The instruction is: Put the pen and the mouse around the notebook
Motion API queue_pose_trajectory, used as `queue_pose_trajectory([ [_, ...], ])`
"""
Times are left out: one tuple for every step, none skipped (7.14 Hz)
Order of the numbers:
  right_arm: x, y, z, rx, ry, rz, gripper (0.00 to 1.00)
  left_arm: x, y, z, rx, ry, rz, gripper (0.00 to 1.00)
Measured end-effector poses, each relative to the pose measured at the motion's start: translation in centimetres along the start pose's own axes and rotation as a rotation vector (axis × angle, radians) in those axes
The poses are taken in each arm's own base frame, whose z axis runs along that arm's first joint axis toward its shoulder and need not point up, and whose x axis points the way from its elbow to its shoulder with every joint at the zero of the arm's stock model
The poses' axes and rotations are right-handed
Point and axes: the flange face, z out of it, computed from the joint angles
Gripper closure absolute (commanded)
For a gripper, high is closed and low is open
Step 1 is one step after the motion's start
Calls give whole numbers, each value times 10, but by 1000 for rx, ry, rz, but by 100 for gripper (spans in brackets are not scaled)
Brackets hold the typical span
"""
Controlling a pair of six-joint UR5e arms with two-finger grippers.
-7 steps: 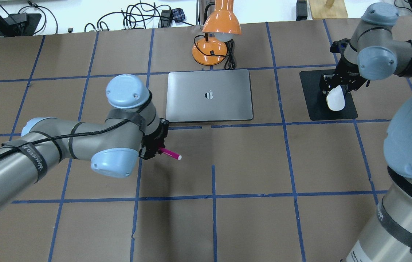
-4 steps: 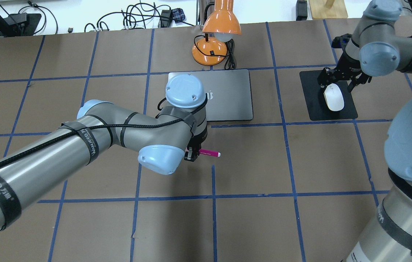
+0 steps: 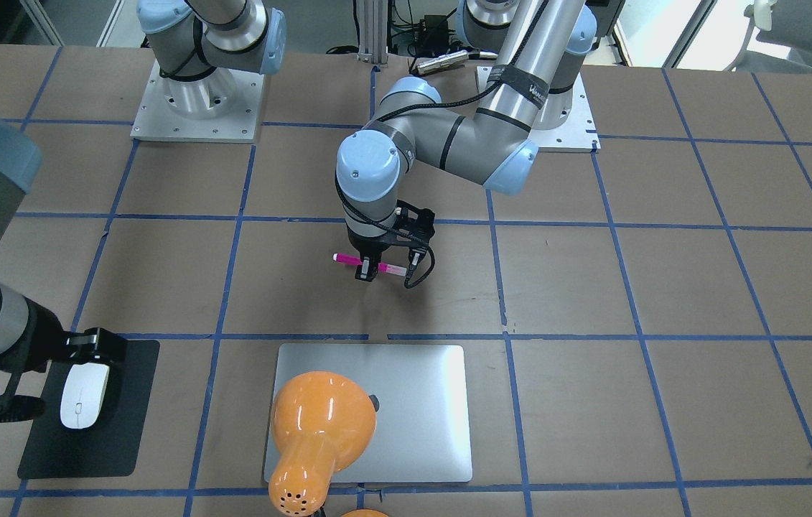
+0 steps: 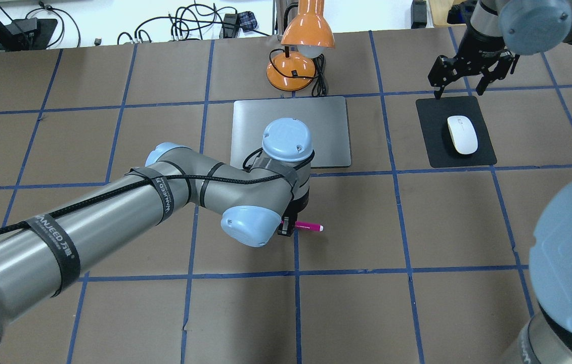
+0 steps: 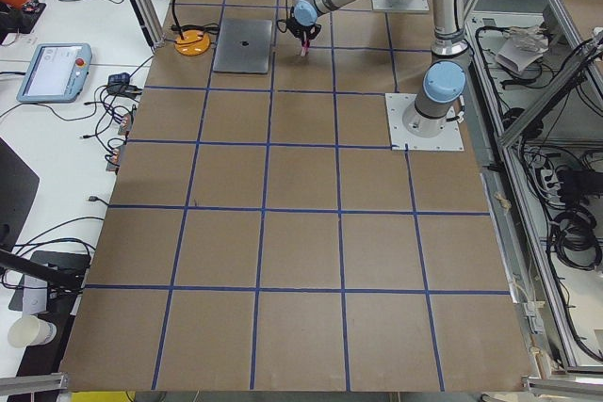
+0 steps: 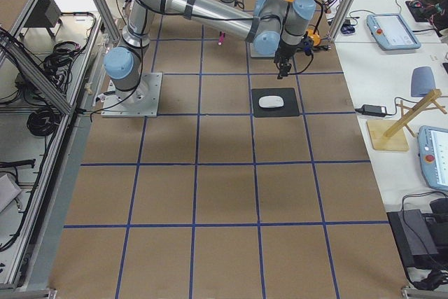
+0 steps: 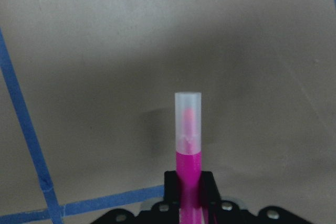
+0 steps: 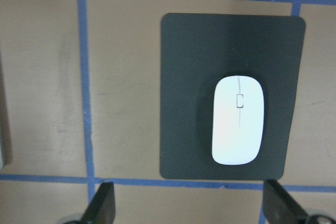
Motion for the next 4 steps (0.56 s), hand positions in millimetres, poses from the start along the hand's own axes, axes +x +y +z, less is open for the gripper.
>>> queue_pose_trajectory([
  [-26, 15, -22, -4, -3, -9, 0, 1, 2, 1, 2, 2, 2, 0],
  [-47, 32, -47, 9, 3, -20, 0, 3, 2, -7, -1, 22, 19, 0],
  [-64, 51, -65, 22, 12, -24, 0, 8, 0, -29, -7, 64, 81, 0],
  [-74, 67, -69, 19, 12, -6, 0, 16, -7, -65, -10, 115, 199, 0],
])
